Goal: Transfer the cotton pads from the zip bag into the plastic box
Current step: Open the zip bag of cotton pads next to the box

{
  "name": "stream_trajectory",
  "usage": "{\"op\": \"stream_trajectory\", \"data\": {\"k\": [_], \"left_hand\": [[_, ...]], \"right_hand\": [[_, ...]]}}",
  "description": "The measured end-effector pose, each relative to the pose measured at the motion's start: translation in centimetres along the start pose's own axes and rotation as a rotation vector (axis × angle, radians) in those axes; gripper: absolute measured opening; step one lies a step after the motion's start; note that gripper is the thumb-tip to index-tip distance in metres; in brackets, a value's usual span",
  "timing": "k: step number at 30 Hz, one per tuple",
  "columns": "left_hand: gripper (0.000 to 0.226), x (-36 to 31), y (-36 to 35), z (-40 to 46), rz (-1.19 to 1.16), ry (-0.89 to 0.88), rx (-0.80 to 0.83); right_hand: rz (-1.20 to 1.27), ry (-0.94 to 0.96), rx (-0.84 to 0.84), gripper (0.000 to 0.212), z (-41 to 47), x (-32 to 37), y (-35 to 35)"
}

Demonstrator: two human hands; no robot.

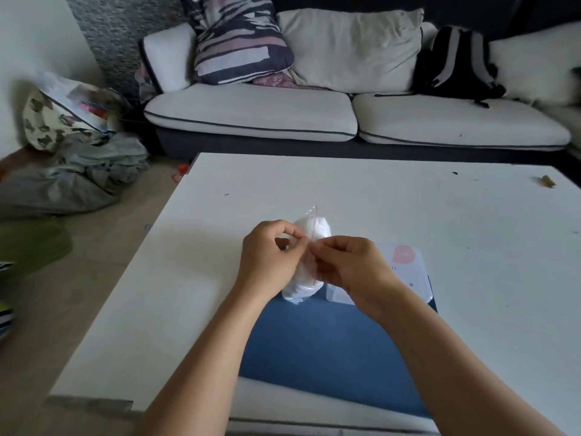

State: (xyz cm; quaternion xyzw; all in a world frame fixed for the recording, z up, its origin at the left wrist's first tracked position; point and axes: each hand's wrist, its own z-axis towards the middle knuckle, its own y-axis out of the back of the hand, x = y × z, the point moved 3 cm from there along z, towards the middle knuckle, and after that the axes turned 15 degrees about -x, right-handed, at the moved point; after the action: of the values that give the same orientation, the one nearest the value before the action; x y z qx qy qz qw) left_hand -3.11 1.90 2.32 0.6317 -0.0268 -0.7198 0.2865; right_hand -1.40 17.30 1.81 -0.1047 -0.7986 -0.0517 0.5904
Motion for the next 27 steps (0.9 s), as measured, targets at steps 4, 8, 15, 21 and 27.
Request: {"op": "stream_trajectory", "data": {"k": [4,8,15,21,27], "left_hand": [[0.002,0.1,-0.2,-0.3,0.008,-0.031,0.059],[0.004,-0.2,-0.1,-0.3,-0.03,-0.013,0.037],[0.02,-0.5,0.1,-0.3,0.024,-0.005,0.043],[0.009,-0.3,-0.2,-0.1,0.013,-0.015,0.108],[0.015,-0.1,0.0,-0.2,0.027,-0.071,0.162]], "right_hand": [[-0.005,-0.03,-0.062,0.025,0.9,0.2,0.4],[0.027,-0.069,-0.044,0.012,1.1,0.5,0.1],[-0.025,-0.063,-0.013,0.014,0.6,0.3,0.1],[0.008,-0.072,-0.042,0.02,0.0,0.4,0.3],[-0.066,-0.032,-0.12,0.019,-0.4,0.5,0.0]]}}
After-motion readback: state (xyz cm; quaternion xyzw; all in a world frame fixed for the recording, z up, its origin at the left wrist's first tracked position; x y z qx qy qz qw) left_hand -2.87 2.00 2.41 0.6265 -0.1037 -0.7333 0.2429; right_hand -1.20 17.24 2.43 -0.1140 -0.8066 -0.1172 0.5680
